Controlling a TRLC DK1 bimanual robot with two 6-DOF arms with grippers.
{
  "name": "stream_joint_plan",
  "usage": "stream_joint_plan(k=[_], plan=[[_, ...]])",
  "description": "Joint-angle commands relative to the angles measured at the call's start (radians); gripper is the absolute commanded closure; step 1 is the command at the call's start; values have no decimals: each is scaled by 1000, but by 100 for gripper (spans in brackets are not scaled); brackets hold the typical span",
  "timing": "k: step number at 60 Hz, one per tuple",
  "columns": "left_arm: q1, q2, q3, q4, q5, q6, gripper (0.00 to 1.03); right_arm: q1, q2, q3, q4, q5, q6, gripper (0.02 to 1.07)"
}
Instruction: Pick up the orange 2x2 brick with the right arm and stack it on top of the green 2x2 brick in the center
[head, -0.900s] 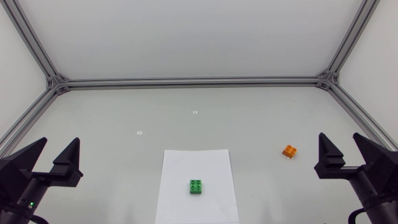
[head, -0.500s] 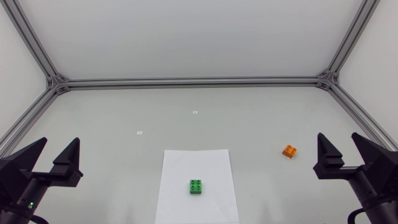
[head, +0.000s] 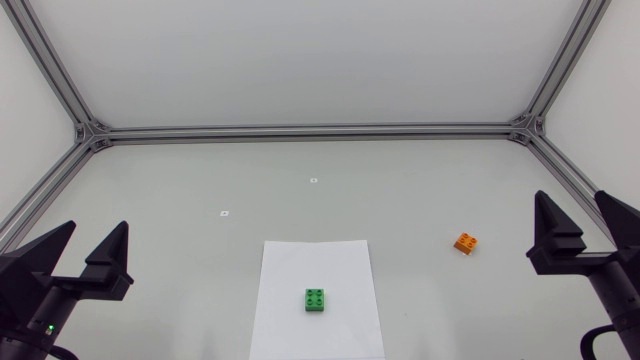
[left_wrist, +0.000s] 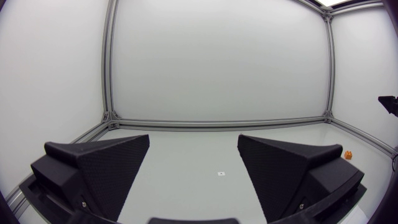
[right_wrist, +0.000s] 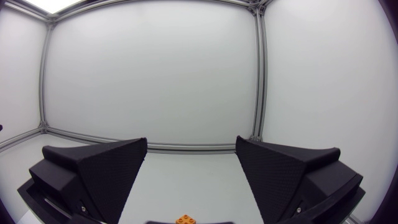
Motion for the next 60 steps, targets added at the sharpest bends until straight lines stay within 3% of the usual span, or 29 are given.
stream_joint_plan(k=[1, 25, 34, 49, 60], plan=[[3, -8, -41, -15, 6, 13, 4, 11, 47, 70, -7, 5, 5, 6], [3, -8, -41, -15, 4, 13, 4, 14, 440, 389, -90, 5, 5, 6], [3, -8, -41, -15, 4, 13, 4, 24, 638, 547, -236, 8, -5, 7], [3, -8, -41, -15, 4, 13, 4, 29, 944, 765, -521, -6, -175, 7], [3, -8, -41, -15, 4, 13, 4, 29, 1095, 803, -566, -12, -313, 7]])
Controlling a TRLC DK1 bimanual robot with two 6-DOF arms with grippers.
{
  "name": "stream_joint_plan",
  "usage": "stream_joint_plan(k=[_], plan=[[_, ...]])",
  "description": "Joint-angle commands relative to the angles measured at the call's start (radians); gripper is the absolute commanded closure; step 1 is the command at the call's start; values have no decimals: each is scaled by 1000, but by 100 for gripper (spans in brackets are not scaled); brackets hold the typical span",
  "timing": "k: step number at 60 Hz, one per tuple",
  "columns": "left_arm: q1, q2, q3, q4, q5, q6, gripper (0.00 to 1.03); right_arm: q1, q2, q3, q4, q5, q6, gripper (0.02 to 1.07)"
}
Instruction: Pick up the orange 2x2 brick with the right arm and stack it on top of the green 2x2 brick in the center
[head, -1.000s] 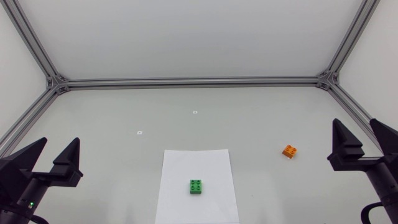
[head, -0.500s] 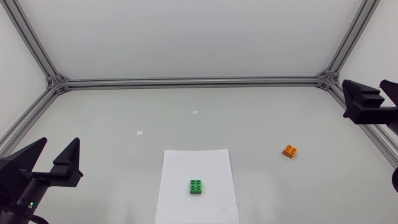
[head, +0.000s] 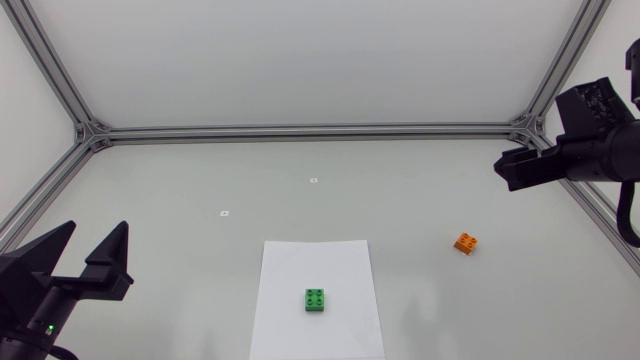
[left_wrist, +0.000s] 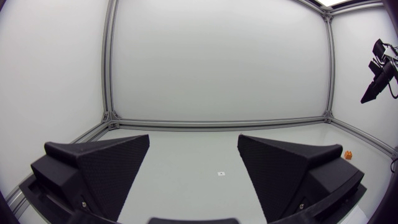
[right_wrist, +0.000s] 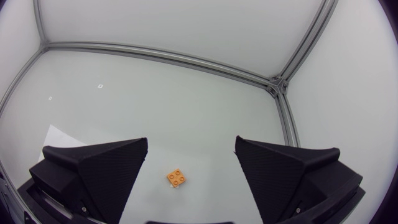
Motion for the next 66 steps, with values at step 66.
stream_joint_plan(k=[66], plan=[[3, -8, -41, -15, 4, 13, 4, -84, 776, 197, -203, -82, -616, 15]])
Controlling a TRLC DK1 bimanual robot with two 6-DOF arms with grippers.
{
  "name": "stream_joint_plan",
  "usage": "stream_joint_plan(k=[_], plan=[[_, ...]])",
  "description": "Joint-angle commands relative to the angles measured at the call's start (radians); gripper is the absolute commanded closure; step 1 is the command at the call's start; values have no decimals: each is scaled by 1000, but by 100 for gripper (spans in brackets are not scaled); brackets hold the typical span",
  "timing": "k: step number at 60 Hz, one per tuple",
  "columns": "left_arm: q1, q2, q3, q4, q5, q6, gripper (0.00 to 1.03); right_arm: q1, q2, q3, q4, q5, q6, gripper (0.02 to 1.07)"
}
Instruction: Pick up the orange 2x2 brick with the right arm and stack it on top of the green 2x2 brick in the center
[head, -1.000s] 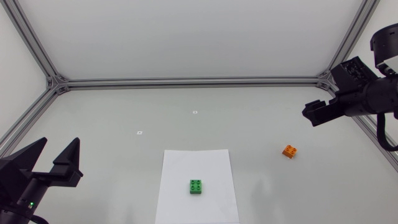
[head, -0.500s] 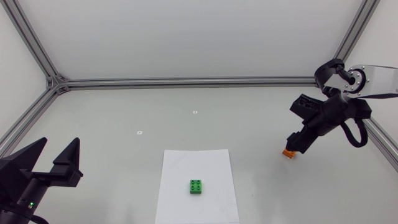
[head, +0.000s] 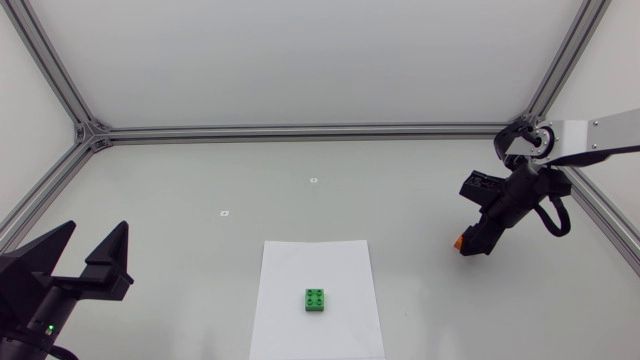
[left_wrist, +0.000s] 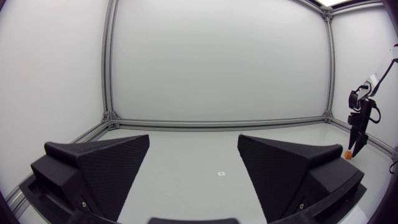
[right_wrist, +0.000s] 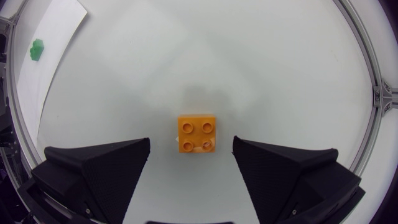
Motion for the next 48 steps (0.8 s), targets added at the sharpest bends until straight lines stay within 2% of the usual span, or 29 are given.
stream_joint_plan(k=[1, 20, 48], plan=[[2, -8, -41, -13, 6, 13, 4, -7, 32, 16, 2, -2, -35, 16], [2, -8, -41, -15, 6, 13, 4, 4, 55, 15, 31, 30, -60, 16], [2, -8, -41, -15, 4, 13, 4, 33, 71, 52, 8, 61, -86, 19]])
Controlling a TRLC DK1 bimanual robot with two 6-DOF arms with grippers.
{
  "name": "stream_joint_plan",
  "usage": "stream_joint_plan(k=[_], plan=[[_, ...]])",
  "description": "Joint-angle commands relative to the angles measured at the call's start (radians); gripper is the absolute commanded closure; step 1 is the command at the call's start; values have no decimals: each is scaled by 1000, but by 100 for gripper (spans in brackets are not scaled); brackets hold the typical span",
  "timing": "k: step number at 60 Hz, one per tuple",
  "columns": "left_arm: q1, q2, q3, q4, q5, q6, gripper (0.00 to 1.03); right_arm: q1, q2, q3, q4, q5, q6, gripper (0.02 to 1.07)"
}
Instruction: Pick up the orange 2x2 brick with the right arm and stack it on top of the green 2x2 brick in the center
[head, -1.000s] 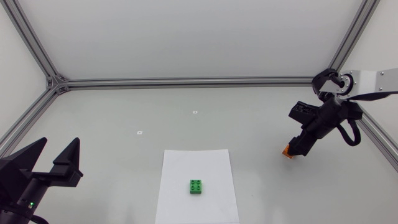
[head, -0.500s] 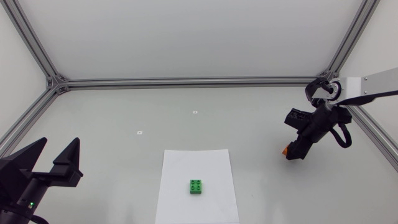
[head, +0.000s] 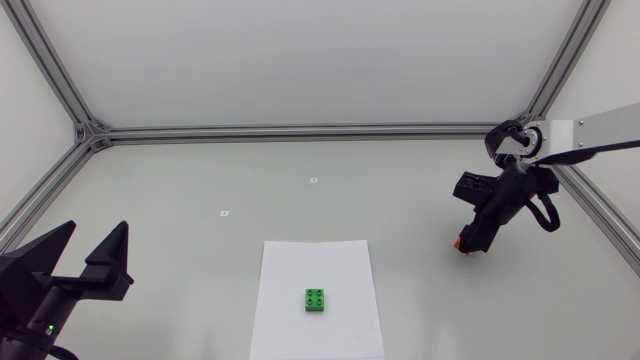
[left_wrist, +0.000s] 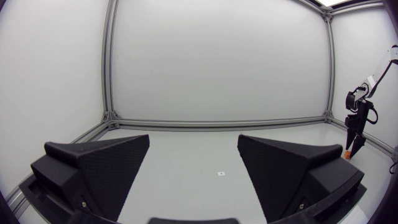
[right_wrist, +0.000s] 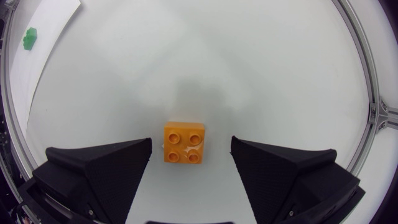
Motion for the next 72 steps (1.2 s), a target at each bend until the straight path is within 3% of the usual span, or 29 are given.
stream_joint_plan(k=[1, 72], plan=[[2, -8, -41, -15, 4, 13, 4, 11, 26, 20, -21, 7, -28, 20], [2, -8, -41, -15, 4, 13, 4, 28, 66, 59, -60, 13, -21, 34]])
